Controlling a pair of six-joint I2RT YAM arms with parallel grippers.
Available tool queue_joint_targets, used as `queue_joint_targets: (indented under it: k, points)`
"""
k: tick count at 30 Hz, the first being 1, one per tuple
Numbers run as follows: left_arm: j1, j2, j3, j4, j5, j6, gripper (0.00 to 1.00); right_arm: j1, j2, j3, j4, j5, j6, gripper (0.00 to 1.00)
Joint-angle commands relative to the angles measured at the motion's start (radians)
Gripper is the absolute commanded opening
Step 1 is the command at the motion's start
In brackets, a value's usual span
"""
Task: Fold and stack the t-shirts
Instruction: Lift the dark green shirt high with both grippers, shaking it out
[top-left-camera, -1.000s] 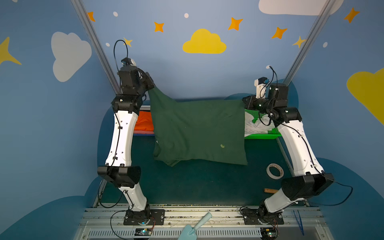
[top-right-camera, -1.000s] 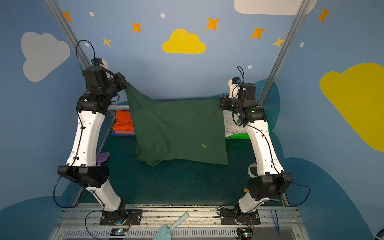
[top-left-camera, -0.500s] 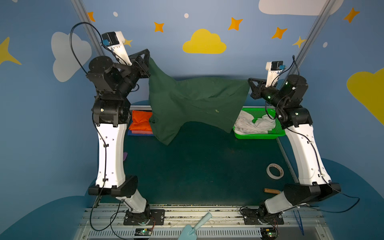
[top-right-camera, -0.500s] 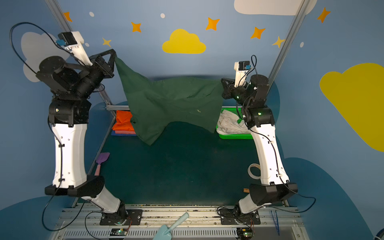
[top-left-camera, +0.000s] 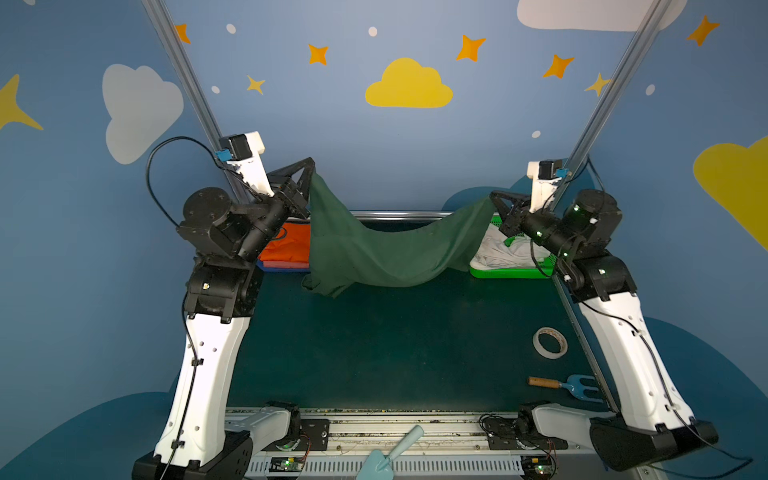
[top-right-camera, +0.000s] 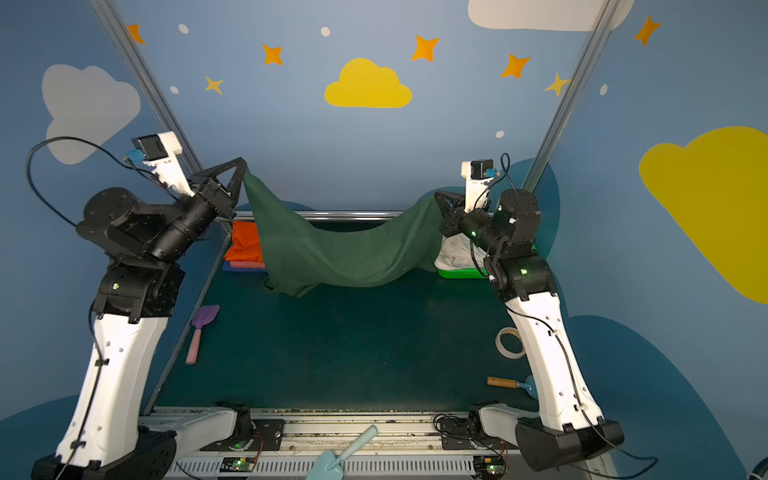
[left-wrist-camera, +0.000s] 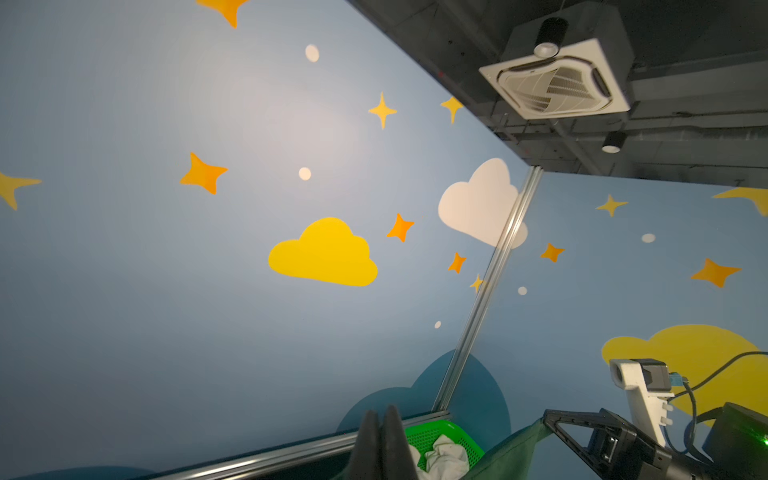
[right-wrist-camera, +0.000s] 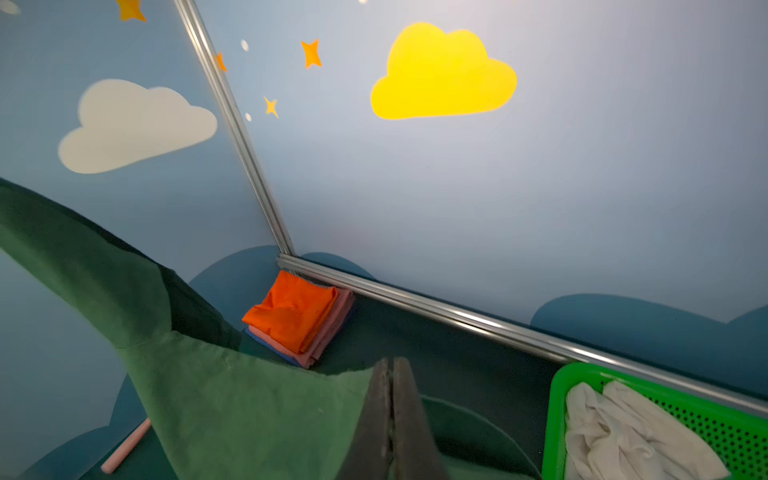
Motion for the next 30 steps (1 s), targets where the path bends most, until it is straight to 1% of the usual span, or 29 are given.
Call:
queue_joint_targets:
  k: [1,4,6,10,13,15,16,17,21,23,25,28,30]
  points:
    - [-0.008,-0.036,0.033,0.087,0.014,-0.008,0.05,0.014,-0.066,-0.006,0.013,0.003,-0.011,0.00]
    - [-0.009,-0.027,0.021,0.072,-0.027,0.016,0.05,0.016,-0.067,-0.008,-0.003,0.045,-0.014,0.00]
    - [-0.009,-0.004,0.012,0.062,-0.048,0.035,0.05,0.015,-0.043,0.001,-0.019,0.068,-0.024,0.00]
    - [-0.010,0.096,0.009,0.072,-0.090,0.065,0.05,0.014,0.058,0.040,-0.026,0.087,-0.036,0.00]
    - [-0.009,0.220,0.073,0.064,-0.138,0.102,0.05,0.008,0.181,0.139,-0.045,0.096,-0.031,0.00]
    - [-0.001,0.300,0.120,0.102,-0.159,0.115,0.05,-0.008,0.270,0.231,-0.048,0.057,0.003,0.00]
    - [0.006,0.343,0.154,0.127,-0.164,0.099,0.05,-0.016,0.313,0.286,-0.044,0.033,0.020,0.00]
    - [0.013,0.382,0.198,0.136,-0.156,0.075,0.05,-0.019,0.351,0.336,-0.042,0.019,0.027,0.00]
    - [0.023,0.526,0.461,0.151,-0.067,0.000,0.05,-0.031,0.475,0.584,-0.055,-0.020,0.025,0.00]
    - [0.021,0.590,0.605,0.145,-0.038,-0.019,0.05,-0.039,0.511,0.681,-0.044,-0.060,0.025,0.00]
    - [0.017,0.662,0.800,0.116,-0.017,-0.030,0.05,-0.051,0.535,0.766,-0.018,-0.103,0.034,0.00]
    - [0.013,0.748,1.043,0.094,0.012,-0.042,0.05,-0.055,0.541,0.830,0.025,-0.144,0.030,0.00]
    - [0.012,0.758,1.095,0.127,0.035,-0.051,0.05,-0.054,0.522,0.825,0.066,-0.168,0.022,0.00]
